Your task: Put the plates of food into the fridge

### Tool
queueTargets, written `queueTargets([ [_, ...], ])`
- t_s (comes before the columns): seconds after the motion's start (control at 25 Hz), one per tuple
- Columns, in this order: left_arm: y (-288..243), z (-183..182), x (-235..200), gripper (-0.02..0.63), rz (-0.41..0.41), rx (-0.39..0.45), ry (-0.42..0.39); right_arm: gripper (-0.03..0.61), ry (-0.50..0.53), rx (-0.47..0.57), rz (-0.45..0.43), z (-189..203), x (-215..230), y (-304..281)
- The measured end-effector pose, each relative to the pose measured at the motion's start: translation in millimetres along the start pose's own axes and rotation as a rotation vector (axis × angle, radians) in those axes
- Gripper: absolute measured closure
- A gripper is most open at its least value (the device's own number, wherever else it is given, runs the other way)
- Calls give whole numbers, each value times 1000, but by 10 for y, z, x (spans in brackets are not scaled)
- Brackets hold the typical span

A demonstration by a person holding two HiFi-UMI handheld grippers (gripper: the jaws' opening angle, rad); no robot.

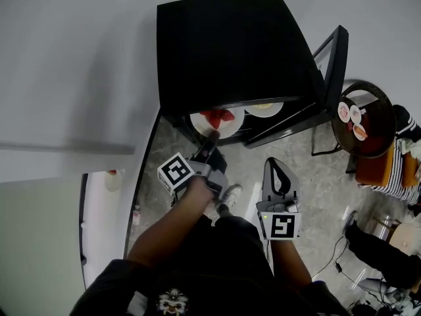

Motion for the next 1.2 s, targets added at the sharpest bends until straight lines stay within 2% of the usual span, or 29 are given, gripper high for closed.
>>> queueTargets([
  [0.32, -124, -51, 6, 583, 4, 48, 40, 554, 18, 3, -41, -43, -9, 25],
  [0.84, -246, -194, -36, 583, -5, 148, 42, 554, 26, 13, -72, -68, 27, -42],
  [1.2, -289, -212, -59, 583, 8, 175, 56, 554, 25, 8, -97, -62, 13, -64],
])
Point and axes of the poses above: the fingertips, and each gripper's own axes: y backward along the fingers, x to its right, z out of its underside, the point moved 6 cm from there along y, backward along the fingers, and after that the axes turned 5 degrees about -z, right-handed, at the moved point
